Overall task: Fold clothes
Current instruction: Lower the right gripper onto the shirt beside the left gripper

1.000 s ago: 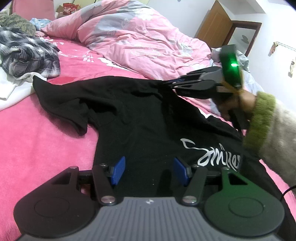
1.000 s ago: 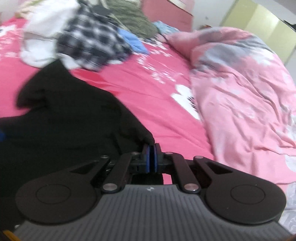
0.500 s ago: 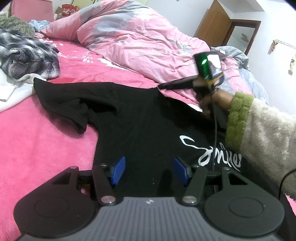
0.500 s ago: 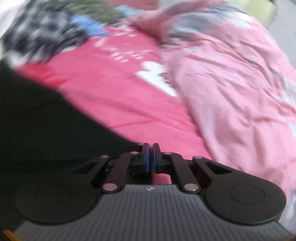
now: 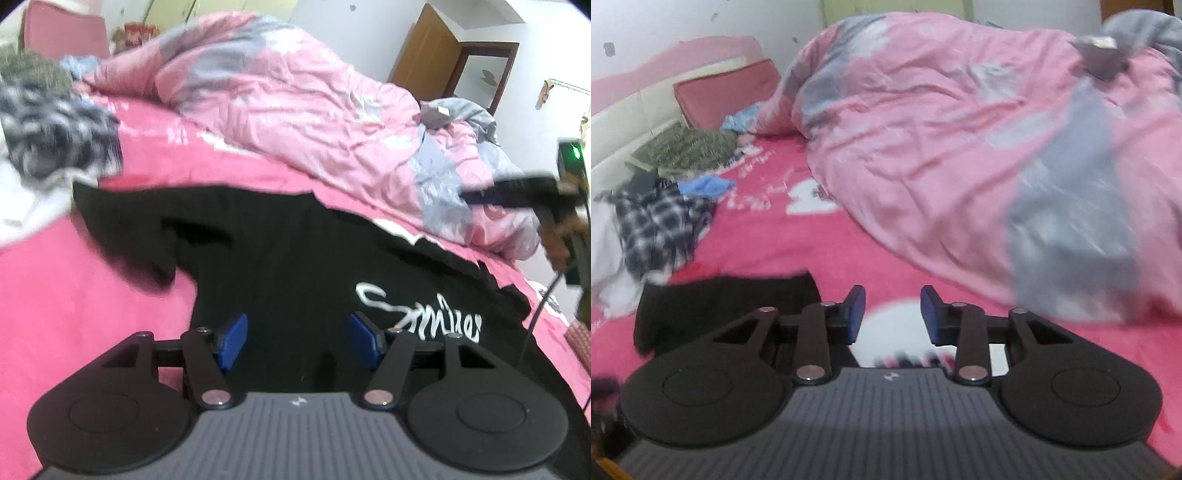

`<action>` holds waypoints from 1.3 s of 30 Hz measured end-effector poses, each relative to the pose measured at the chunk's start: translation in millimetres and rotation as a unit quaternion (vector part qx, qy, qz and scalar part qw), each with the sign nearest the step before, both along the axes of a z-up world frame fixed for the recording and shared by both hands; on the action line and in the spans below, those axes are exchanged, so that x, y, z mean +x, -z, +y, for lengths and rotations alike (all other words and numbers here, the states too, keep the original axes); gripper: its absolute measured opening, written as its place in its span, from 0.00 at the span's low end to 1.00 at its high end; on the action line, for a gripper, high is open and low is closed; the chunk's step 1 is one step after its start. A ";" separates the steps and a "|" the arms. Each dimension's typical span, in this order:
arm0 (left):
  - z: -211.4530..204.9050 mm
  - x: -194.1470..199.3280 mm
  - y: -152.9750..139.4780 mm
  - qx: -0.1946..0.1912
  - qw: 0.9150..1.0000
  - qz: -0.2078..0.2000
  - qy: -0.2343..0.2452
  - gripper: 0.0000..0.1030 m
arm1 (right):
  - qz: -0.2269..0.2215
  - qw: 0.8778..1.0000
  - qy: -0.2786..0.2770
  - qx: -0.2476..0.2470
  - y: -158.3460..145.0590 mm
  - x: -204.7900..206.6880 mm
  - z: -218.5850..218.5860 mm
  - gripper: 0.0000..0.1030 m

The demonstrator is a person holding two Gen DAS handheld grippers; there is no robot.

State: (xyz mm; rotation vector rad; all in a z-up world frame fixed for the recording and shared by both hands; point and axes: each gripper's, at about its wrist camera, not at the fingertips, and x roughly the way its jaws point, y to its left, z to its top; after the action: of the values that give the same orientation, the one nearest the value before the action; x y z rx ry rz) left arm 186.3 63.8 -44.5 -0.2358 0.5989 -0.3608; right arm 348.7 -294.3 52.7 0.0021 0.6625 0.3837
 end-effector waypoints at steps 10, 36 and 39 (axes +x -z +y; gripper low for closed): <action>-53.0 49.7 -9.2 0.013 0.999 0.041 0.034 0.60 | 0.029 0.999 -0.023 -0.022 51.5 9.6 -25.5 0.49; -45.1 55.7 24.7 -0.026 0.999 0.028 0.034 0.61 | -0.109 0.935 -0.213 -0.261 84.2 -106.5 27.8 0.20; -45.2 55.8 25.0 -0.025 0.999 0.027 0.034 0.62 | -0.114 0.953 -0.182 -0.213 66.9 -95.9 15.1 0.31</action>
State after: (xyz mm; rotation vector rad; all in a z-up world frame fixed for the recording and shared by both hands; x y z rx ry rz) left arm 242.1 18.6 -69.4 -0.2732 0.6530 -0.4372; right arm 252.9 -279.2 -14.3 -0.5743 0.5047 0.5795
